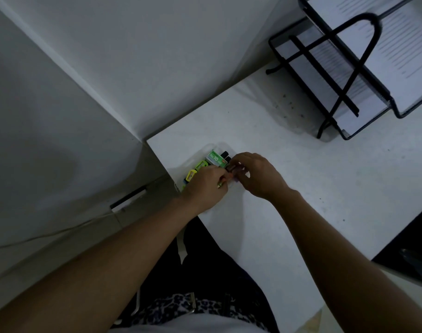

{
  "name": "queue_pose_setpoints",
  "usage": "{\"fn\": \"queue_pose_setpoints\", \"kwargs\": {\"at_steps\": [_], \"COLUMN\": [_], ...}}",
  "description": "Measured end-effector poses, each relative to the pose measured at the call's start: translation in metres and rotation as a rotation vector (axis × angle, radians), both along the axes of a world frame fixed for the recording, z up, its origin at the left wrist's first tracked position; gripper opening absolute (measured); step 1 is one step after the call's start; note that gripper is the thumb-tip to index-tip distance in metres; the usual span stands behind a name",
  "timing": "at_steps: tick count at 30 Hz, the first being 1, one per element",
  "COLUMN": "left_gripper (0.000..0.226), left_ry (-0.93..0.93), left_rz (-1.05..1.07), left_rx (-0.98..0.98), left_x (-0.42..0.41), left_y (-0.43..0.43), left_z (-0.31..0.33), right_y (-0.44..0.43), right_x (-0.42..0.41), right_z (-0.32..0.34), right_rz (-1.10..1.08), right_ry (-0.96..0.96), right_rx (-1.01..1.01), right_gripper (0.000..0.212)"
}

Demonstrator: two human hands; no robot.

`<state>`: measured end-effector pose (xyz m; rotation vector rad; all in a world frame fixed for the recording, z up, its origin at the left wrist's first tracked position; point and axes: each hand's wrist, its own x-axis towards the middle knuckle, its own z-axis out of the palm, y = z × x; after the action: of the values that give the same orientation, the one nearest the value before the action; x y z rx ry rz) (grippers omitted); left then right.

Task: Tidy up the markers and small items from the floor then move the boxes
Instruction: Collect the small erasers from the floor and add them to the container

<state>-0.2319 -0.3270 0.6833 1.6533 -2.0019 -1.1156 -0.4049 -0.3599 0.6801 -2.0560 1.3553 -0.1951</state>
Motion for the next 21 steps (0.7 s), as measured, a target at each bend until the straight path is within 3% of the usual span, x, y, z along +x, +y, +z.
{"fn": "queue_pose_setpoints", "kwargs": {"at_steps": [21], "left_gripper": [0.014], "left_ry": [-0.022], "left_rz": [-0.101], "left_rx": [0.019], "left_x": [-0.0032], "left_y": [-0.0043], "left_z": [-0.0034], "right_y": [-0.0023], "right_x": [-0.0027], "right_z": [0.0001], "right_rz": [-0.077], "right_ry": [-0.061], "right_rx": [0.030], "right_gripper": [0.031]}}
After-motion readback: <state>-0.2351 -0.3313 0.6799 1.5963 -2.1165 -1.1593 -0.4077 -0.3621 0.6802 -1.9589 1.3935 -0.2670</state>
